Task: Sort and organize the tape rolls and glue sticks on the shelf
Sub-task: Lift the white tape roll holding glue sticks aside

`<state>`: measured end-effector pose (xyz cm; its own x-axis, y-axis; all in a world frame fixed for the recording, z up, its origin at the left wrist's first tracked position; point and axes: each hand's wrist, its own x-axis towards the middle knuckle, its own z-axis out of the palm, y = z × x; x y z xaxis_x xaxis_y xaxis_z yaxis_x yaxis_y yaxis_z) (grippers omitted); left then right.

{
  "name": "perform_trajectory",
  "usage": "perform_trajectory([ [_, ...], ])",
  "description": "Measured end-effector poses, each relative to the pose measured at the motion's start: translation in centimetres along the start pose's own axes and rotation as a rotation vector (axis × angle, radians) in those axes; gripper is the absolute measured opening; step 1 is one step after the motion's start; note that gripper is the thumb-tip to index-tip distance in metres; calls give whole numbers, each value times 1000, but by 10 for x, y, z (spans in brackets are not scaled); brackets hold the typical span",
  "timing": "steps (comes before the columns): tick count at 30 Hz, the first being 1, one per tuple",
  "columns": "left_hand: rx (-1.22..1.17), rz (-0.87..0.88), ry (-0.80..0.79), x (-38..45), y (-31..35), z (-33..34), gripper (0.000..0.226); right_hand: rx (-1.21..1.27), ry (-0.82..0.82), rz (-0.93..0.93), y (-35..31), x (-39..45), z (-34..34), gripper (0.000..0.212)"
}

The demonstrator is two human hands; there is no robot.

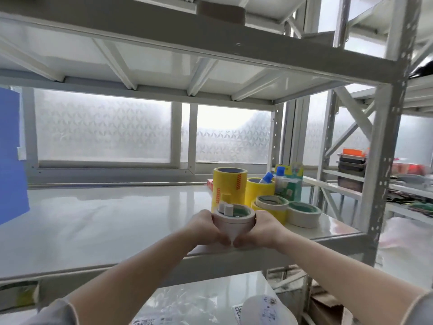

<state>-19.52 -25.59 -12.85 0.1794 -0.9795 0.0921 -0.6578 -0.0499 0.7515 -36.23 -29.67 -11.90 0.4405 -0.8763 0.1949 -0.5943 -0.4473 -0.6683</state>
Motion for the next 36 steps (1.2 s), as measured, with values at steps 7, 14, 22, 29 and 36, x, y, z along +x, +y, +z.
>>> perform_trajectory([
  [7, 9, -11, -4, 22, 17, 27, 58, 6, 22, 83, 22, 7, -21, 54],
  [14, 75, -27, 15, 34, 17, 28, 57, 2, 42, 150, 24, 23, -21, 78],
  [22, 132, -35, 36, 39, 19, 26, 58, -70, 67, 200, 18, 27, -22, 64],
  [29, 233, -55, -51, 31, 25, 13, 48, -196, -54, 264, 8, 26, -31, 71],
  [36, 373, -72, -168, 15, 38, -41, 53, -408, -163, 303, -30, 31, -81, 66],
])
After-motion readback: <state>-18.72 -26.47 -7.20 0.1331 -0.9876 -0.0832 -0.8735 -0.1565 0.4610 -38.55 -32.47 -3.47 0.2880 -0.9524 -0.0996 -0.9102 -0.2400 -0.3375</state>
